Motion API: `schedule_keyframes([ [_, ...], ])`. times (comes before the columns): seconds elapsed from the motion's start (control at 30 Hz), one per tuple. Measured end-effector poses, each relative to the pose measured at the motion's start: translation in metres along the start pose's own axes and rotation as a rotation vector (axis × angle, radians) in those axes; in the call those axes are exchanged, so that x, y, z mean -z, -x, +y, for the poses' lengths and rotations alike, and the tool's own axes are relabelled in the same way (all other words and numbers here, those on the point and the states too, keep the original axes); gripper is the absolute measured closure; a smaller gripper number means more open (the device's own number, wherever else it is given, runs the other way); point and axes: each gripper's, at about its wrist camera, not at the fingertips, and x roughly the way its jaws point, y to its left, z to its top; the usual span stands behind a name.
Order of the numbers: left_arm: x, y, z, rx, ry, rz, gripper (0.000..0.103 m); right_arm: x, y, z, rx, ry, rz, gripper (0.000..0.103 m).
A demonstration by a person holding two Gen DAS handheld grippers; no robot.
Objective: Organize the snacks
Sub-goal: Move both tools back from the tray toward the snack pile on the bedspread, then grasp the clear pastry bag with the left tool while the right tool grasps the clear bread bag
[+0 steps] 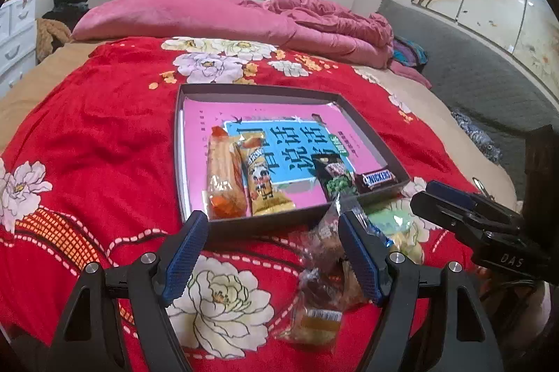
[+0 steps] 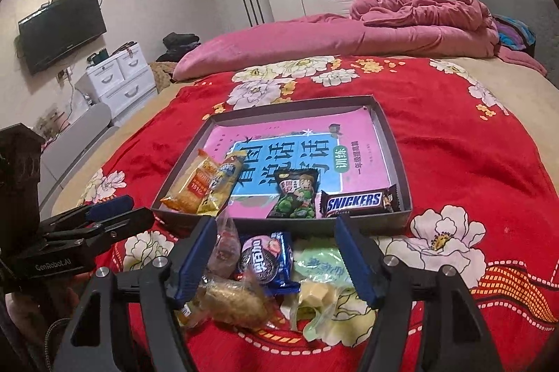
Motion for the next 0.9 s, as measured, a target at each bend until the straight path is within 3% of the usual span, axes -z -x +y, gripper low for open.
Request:
schedule_keyframes([
  [0.9, 0.039, -0.006, -0.015, -0.045, -0.054, 0.144, 0.025, 0.038, -0.002, 0.019, -0.057, 0.103, 0.110, 0.032],
])
